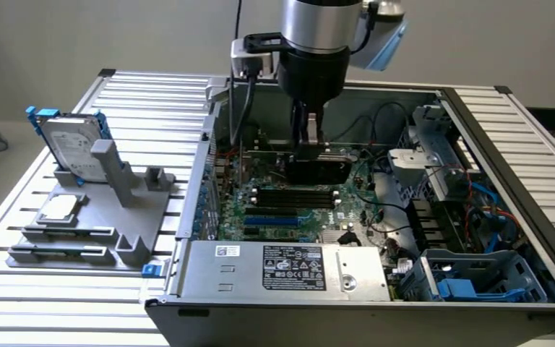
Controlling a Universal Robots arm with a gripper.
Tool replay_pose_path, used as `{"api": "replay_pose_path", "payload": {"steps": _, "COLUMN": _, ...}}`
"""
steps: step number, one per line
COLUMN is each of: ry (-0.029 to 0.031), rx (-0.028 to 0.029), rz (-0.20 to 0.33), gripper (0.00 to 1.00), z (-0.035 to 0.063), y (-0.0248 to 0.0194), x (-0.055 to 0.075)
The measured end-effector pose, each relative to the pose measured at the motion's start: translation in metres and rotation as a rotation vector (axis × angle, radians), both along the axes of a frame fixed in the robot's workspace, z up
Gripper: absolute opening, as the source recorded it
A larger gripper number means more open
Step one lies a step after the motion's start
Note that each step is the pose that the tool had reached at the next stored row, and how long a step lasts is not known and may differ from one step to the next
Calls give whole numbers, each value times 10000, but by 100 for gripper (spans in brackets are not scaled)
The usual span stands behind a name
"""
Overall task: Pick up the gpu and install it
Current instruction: 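Insert the gpu into the slot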
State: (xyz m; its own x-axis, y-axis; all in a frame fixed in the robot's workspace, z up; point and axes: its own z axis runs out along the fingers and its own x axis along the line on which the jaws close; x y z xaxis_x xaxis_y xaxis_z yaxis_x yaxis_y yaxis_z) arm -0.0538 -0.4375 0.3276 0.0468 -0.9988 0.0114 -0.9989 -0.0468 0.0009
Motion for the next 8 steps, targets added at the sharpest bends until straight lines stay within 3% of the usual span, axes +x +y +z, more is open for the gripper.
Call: {"api": "replay_pose_path", "payload": {"steps": 8, "ry": 8, "rx": -1, "rz": 199, "gripper": 26, "z": -28, "y": -89, "x": -32}}
